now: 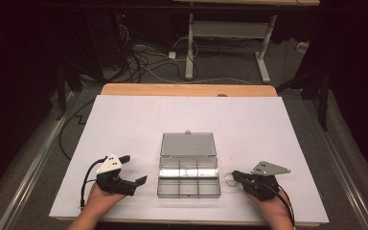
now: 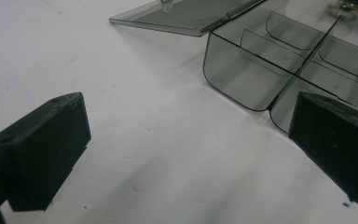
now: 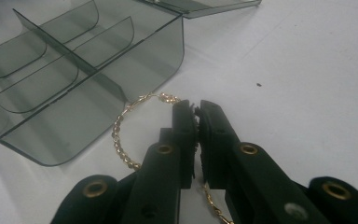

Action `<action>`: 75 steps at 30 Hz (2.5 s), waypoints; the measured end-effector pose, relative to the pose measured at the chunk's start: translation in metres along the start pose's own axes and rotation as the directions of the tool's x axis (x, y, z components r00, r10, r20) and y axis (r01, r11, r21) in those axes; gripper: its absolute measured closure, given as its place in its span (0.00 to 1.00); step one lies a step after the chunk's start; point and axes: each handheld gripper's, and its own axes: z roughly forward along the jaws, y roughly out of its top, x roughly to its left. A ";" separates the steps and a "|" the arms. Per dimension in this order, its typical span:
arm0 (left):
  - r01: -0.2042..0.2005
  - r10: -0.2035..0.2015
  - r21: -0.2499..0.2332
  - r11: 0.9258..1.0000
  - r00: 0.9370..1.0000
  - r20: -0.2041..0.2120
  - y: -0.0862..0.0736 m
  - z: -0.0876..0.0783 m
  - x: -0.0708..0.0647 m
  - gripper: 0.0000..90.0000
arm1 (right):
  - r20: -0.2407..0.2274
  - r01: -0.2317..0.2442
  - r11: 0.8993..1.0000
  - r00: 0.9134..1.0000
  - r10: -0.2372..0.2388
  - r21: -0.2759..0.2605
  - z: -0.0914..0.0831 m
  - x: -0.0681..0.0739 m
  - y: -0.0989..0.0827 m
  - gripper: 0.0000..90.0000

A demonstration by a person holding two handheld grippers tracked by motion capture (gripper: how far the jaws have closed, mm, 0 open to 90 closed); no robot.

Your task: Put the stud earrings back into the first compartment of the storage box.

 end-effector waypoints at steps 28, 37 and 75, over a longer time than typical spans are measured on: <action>-0.008 0.008 -0.001 1.000 1.000 0.015 0.000 0.000 0.000 0.00 | 0.014 0.020 0.997 1.000 -0.020 -0.072 -0.018 0.005 0.024 0.96; -0.007 0.007 -0.003 1.000 1.000 0.019 0.000 -0.001 0.000 0.00 | 0.010 0.042 0.995 0.999 -0.042 -0.088 -0.015 0.009 0.038 0.96; -0.015 0.015 -0.013 1.000 1.000 0.017 -0.001 -0.001 -0.001 0.00 | -0.121 0.177 0.984 0.977 -0.177 -0.016 0.049 0.067 0.082 0.96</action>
